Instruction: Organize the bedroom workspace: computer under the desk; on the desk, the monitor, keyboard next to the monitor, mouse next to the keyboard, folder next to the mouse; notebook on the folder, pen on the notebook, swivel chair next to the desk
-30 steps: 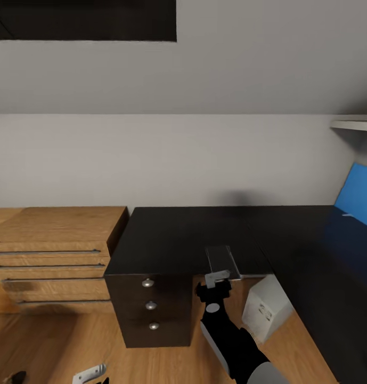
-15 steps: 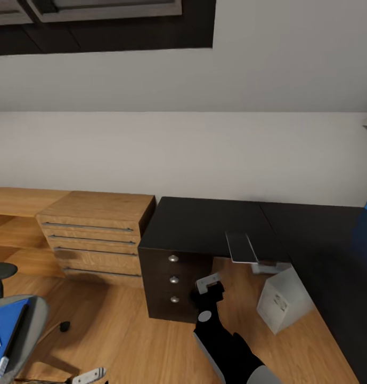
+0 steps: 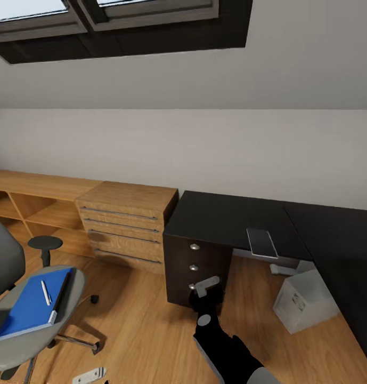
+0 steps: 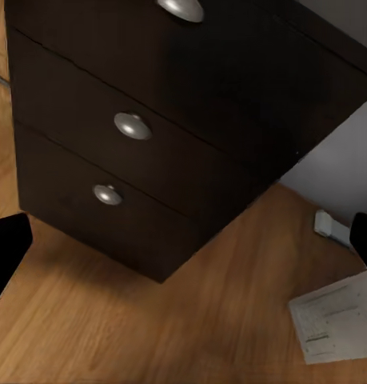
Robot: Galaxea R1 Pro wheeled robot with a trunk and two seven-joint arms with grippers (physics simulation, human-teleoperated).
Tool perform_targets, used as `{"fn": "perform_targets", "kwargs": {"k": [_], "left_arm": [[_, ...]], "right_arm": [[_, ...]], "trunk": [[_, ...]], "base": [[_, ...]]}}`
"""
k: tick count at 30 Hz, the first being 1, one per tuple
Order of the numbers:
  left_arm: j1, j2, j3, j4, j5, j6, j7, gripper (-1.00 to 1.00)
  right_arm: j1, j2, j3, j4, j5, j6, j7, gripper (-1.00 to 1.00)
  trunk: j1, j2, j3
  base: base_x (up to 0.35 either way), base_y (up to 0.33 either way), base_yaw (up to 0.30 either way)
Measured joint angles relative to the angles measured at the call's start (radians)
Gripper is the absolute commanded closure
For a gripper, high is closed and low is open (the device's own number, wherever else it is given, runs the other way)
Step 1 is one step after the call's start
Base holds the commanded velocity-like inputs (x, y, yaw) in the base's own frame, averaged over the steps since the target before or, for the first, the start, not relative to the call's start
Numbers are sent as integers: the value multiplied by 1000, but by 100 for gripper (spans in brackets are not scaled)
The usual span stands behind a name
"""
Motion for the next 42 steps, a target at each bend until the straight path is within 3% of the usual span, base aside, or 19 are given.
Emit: {"fn": "perform_targets", "kwargs": {"k": [15, 32, 42], "left_arm": [[0, -3, 0, 1, -1, -54, 1, -100], [0, -4, -1, 2, -1, -56, 1, -100], [0, -4, -2, 2, -1, -56, 1, -100]], "right_arm": [[0, 0, 26, 3, -1, -1, 0, -100], [0, 0, 136, 3, -1, -1, 0, -100], [0, 0, 156, 3, -1, -1, 0, -100]], "trunk": [[0, 0, -12], [0, 0, -28], [0, 0, -38]], "base": [[-3, 0, 258], [0, 0, 240], [0, 0, 223]]}}
